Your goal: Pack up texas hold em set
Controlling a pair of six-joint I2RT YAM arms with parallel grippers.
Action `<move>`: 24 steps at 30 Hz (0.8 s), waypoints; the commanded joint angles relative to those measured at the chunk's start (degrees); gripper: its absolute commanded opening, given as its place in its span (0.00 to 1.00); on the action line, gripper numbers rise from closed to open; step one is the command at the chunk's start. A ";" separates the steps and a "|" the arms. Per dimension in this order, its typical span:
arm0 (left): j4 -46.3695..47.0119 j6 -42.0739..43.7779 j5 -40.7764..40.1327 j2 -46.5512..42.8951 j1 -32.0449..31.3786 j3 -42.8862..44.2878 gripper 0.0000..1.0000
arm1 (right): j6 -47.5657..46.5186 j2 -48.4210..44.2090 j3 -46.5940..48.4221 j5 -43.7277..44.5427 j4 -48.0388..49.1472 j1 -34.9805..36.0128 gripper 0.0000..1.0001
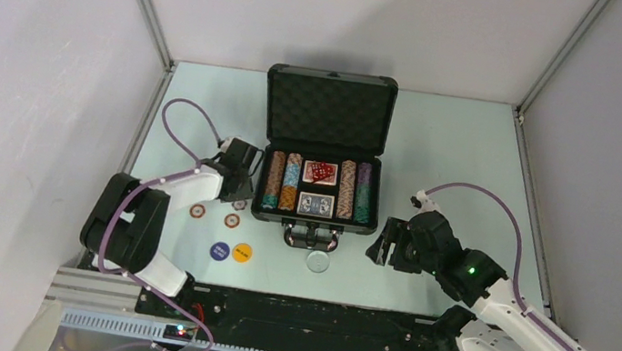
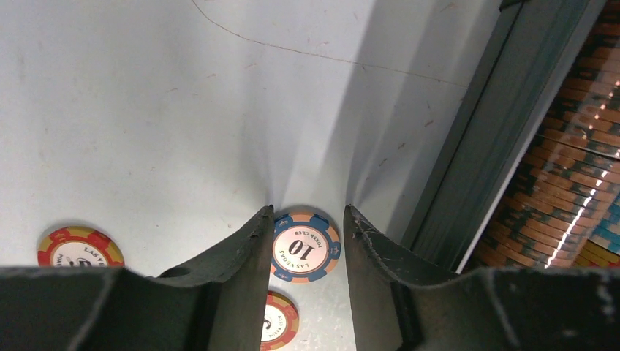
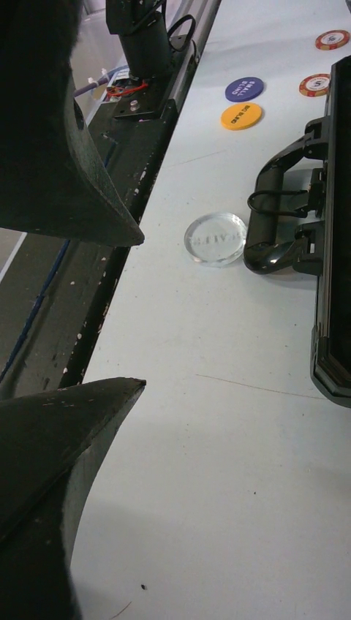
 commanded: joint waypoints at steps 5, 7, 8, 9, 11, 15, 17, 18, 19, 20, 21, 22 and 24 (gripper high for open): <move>-1.29 -0.10 3.02 -3.47 -0.64 -0.26 0.43 | -0.16 0.15 0.36 0.25 1.56 0.39 0.70; -1.69 0.07 2.59 -3.97 -0.65 -0.41 0.43 | -0.12 0.17 0.31 0.28 1.55 0.40 0.70; -1.92 0.15 2.42 -4.23 -0.67 -0.65 0.43 | -0.12 0.22 0.31 0.24 1.59 0.42 0.70; -2.06 0.32 1.99 -4.36 -0.65 -0.72 0.45 | -0.16 0.23 0.31 0.22 1.65 0.42 0.70; -2.60 0.52 1.66 -4.48 -0.66 -0.99 0.52 | -0.20 0.30 0.31 0.28 1.55 0.35 0.70; -2.66 1.03 1.97 -4.43 -0.64 -1.53 0.54 | -0.23 0.43 0.31 0.32 1.64 0.35 0.70; -2.66 1.63 2.62 -4.16 -0.66 -1.68 0.54 | -0.19 0.37 0.26 0.43 1.57 0.40 0.70; -2.69 1.99 3.09 -3.91 -0.69 -1.74 0.54 | -0.09 0.33 0.29 0.45 1.51 0.46 0.70; -2.65 2.21 3.46 -3.82 -0.71 -1.78 0.54 | 0.00 0.34 0.30 0.55 1.47 0.50 0.70; -2.64 2.57 3.92 -3.81 -0.92 -1.72 0.54 | 0.03 0.37 0.31 0.59 1.42 0.50 0.70; -2.68 2.85 3.92 -3.80 -1.22 -1.47 0.54 | 0.03 0.40 0.31 0.69 1.38 0.51 0.70; -2.70 3.22 3.61 -3.75 -2.08 -1.22 0.55 | 0.04 0.49 0.31 0.71 1.38 0.47 0.70; -2.69 3.59 3.19 -3.33 -3.45 -0.21 0.56 | 0.06 0.58 0.31 0.72 1.42 0.51 0.70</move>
